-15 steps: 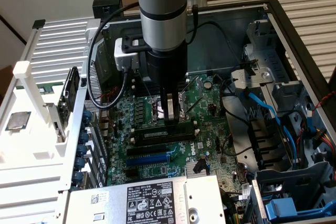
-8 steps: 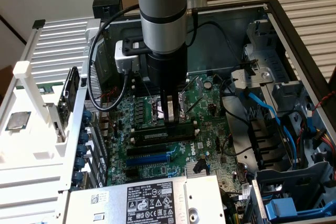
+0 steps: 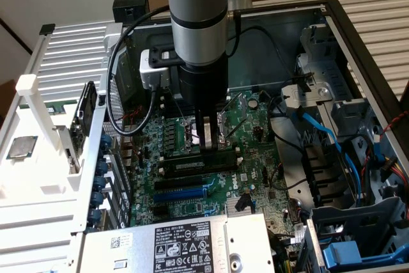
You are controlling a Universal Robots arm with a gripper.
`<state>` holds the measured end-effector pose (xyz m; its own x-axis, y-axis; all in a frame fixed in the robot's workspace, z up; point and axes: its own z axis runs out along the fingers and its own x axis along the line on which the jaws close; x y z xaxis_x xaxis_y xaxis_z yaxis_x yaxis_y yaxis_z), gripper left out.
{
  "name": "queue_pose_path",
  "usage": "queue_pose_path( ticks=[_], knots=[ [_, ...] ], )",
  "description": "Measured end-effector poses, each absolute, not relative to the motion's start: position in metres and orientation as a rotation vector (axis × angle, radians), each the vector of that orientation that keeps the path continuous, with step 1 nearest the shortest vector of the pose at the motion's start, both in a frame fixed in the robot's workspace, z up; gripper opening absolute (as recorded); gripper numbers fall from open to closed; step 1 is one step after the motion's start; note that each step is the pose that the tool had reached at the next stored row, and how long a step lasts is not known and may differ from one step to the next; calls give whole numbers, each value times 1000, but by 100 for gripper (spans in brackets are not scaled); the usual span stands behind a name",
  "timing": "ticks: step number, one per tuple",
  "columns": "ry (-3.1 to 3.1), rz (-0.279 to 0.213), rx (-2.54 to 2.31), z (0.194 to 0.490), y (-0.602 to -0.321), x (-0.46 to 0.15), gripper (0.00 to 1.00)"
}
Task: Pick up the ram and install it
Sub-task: 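Insert the ram into the slot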
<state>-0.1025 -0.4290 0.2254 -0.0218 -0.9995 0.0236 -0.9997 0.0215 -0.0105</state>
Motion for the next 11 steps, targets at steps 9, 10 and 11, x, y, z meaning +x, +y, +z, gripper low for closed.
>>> queue_pose_path(
  ticks=[9, 10, 11],
  knots=[
    [-2238, 38, 2190, 225, -429, -103, 20],
    [-2238, 38, 2190, 225, -429, -103, 20],
    [-2239, 38, 2190, 225, -429, -103, 20]
  ],
)
